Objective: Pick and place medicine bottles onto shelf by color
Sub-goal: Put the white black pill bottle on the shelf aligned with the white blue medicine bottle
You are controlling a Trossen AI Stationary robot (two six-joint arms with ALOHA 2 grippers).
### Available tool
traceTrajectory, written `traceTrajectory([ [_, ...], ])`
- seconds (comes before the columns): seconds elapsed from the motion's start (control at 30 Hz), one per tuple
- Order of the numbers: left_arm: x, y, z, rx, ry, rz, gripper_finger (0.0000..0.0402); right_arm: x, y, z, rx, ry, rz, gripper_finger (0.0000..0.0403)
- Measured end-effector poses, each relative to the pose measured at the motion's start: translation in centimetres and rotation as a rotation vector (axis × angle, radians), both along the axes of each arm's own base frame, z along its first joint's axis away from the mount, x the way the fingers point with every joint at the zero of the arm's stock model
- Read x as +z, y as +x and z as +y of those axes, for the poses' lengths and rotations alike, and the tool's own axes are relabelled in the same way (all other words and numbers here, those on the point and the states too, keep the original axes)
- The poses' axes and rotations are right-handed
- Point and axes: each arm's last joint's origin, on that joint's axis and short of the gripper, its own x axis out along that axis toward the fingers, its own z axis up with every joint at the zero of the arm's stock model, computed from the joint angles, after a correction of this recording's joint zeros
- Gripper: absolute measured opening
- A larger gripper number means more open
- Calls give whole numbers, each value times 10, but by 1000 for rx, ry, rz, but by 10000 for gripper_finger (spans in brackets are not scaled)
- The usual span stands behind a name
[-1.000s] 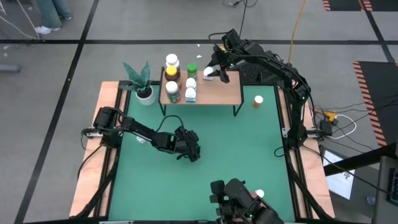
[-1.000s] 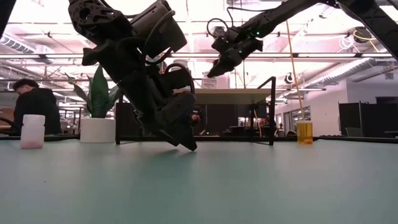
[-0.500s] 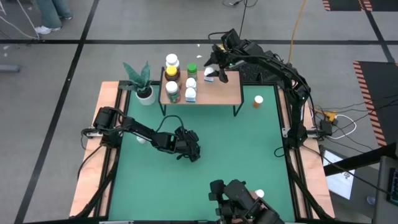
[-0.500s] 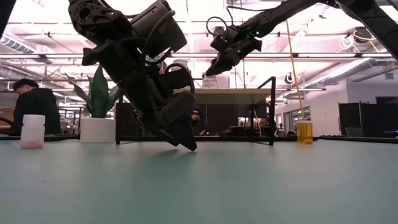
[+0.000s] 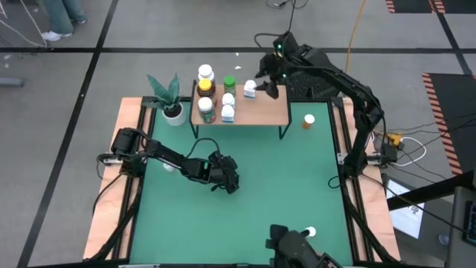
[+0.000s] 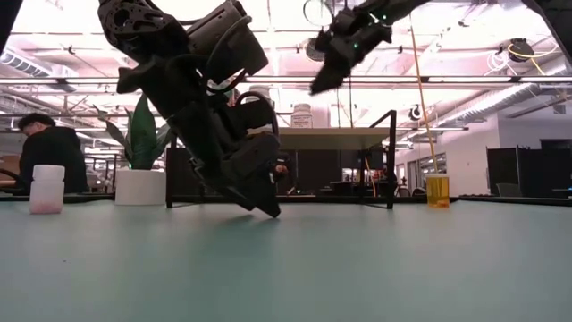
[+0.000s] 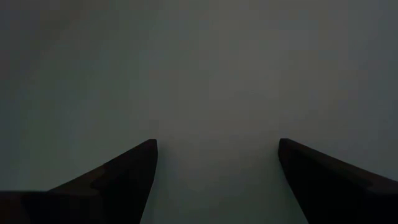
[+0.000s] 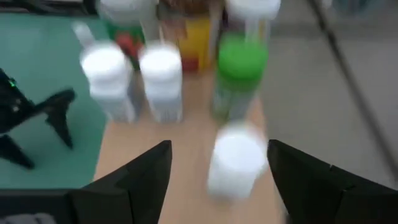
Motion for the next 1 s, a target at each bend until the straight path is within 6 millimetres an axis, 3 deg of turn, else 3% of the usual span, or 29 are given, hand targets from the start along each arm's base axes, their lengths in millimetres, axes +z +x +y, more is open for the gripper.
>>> traceTrajectory([
  [0.1,0,-1,-1,7,-3,10,335,-24,0,7,-82,50,115,245],
  [0.23,0,-1,0,8,-3,14,335,-56,11,13,-194,-38,157,226],
  [0.43,-1,-2,-3,-2,2,20,335,-86,12,15,-258,-112,215,200],
  [0.7,-1,-2,0,3,2,22,335,-85,9,18,-288,-94,210,189],
  [0.87,-1,-2,0,4,2,19,335,-57,-1,31,-339,-125,173,189],
  [1.0,-1,-1,0,8,-2,11,335,-29,-9,59,-314,-122,137,189],
])
